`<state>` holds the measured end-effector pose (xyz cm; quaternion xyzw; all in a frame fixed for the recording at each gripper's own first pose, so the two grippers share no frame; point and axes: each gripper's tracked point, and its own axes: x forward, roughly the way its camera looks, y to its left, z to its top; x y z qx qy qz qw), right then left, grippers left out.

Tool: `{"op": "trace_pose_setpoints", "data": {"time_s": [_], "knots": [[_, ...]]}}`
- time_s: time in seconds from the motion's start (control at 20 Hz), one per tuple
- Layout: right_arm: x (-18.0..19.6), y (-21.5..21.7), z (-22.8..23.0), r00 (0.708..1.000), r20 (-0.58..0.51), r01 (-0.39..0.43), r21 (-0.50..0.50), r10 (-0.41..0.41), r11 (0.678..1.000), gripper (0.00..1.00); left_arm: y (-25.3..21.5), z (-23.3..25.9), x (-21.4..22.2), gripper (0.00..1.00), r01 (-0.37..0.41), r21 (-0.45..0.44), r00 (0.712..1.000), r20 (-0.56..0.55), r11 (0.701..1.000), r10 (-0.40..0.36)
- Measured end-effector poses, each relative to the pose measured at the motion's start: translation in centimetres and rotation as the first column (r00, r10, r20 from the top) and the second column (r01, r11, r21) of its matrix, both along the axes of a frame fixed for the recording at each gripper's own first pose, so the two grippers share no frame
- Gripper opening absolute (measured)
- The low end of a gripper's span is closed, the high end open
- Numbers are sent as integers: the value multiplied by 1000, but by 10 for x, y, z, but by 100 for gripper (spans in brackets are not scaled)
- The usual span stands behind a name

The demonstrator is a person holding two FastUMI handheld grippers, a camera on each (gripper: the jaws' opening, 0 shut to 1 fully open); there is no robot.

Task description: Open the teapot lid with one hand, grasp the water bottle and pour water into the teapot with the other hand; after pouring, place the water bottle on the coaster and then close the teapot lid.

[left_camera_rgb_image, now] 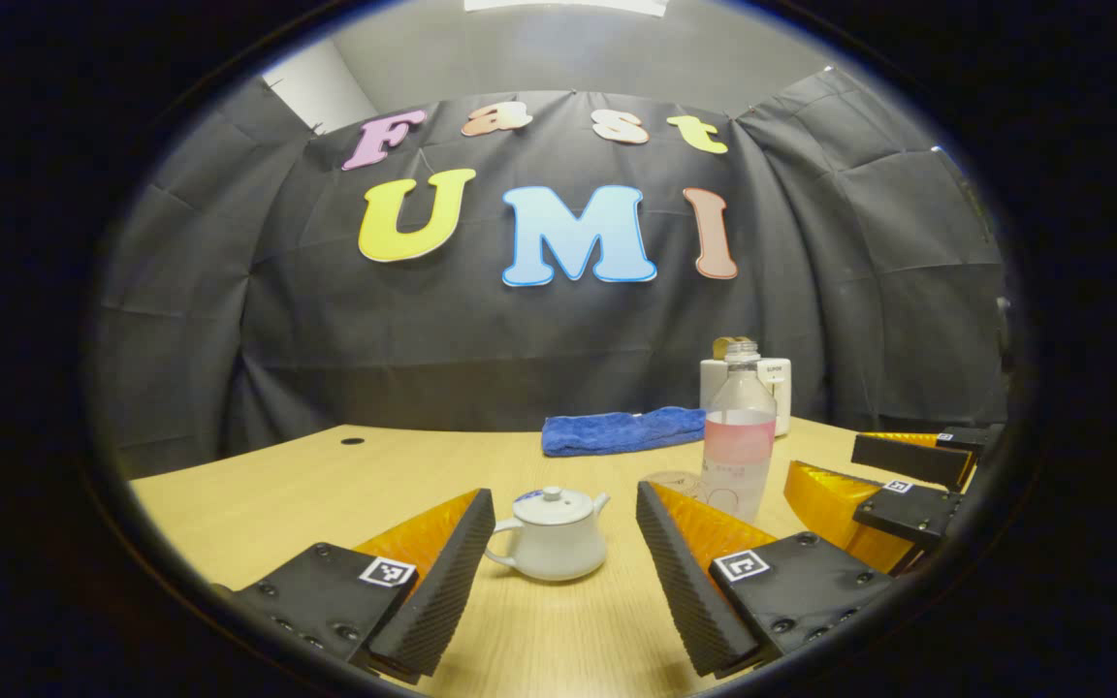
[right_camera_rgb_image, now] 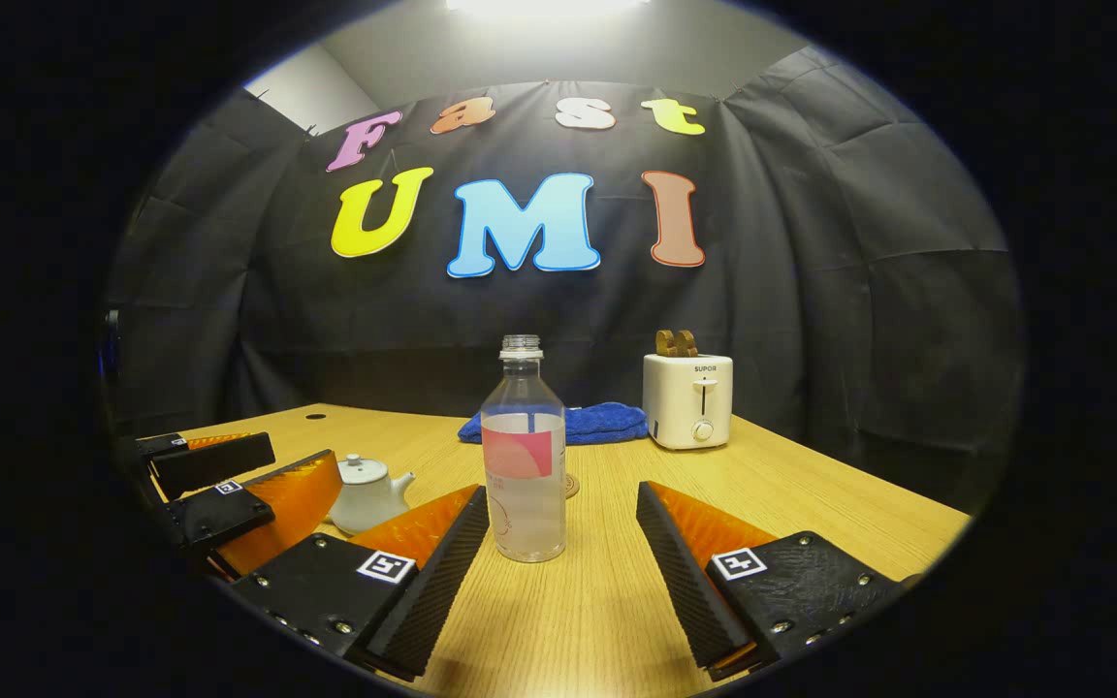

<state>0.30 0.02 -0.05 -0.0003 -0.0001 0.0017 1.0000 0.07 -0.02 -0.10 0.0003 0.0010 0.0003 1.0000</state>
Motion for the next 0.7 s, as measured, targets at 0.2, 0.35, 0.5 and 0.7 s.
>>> {"op": "trace_pose_setpoints", "data": {"time_s": [0.2,0.35,0.5,0.7], "knots": [[5,6,0,1000,0,-19,-1,19,1000,95,1,0,0,100,-6,2,1000,-2,1000,6],[9,9,1,1000,0,-27,0,27,1000,95,-7,2,1,100,30,0,1000,1,1000,-30],[16,12,2,1000,0,-21,0,21,1000,96,-5,2,10,100,33,-1,999,2,999,-33],[30,17,3,1000,-1,-19,0,19,1000,95,-4,2,31,100,32,0,999,2,999,-32]]}}
